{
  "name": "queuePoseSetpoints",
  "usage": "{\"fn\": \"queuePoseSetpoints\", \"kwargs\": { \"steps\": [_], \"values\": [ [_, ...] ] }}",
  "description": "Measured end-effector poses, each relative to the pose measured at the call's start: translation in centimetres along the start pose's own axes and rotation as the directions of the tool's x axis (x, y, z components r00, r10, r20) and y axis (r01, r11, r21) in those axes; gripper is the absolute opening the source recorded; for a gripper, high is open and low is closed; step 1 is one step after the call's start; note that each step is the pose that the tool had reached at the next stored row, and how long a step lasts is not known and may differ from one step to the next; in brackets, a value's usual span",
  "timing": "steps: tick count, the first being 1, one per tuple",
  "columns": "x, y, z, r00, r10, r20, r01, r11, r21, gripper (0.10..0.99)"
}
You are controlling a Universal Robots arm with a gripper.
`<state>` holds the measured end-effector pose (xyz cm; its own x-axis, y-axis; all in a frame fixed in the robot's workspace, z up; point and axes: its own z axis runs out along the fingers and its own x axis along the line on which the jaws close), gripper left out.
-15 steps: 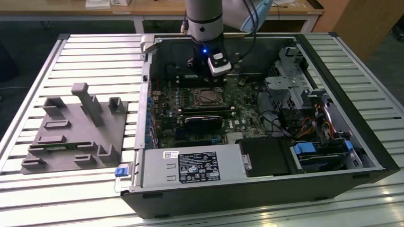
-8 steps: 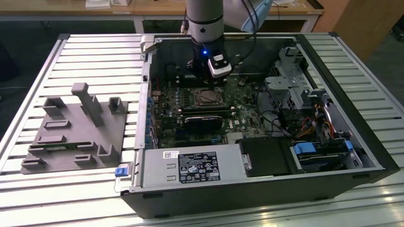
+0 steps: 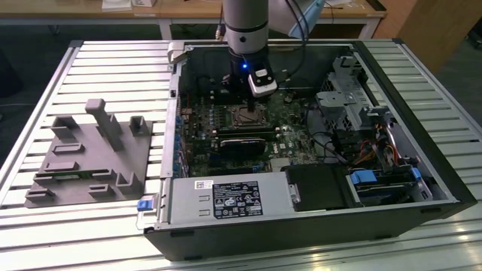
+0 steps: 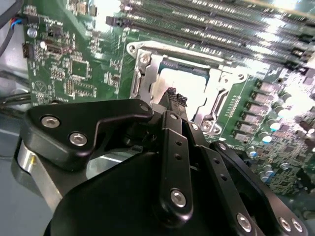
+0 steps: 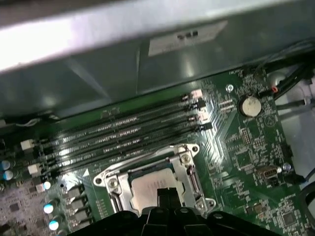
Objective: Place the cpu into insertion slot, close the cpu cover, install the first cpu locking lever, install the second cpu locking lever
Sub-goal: 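Install the first cpu locking lever, then install the second cpu locking lever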
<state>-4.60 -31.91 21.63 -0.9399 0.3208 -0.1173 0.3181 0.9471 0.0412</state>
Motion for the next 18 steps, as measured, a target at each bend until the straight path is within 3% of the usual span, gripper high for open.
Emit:
{"fn": "queuePoseSetpoints", "kwargs": {
  "steps": [6, 18],
  "values": [
    [-0.19, -0.53, 0.05, 0.9998, 0.003, -0.0193, -0.003, 0.9999, 0.010, 0.106],
    [-0.24, -0.51, -0.41, 0.9998, 0.004, -0.0194, -0.003, 0.9999, 0.010, 0.106]
  ]
}}
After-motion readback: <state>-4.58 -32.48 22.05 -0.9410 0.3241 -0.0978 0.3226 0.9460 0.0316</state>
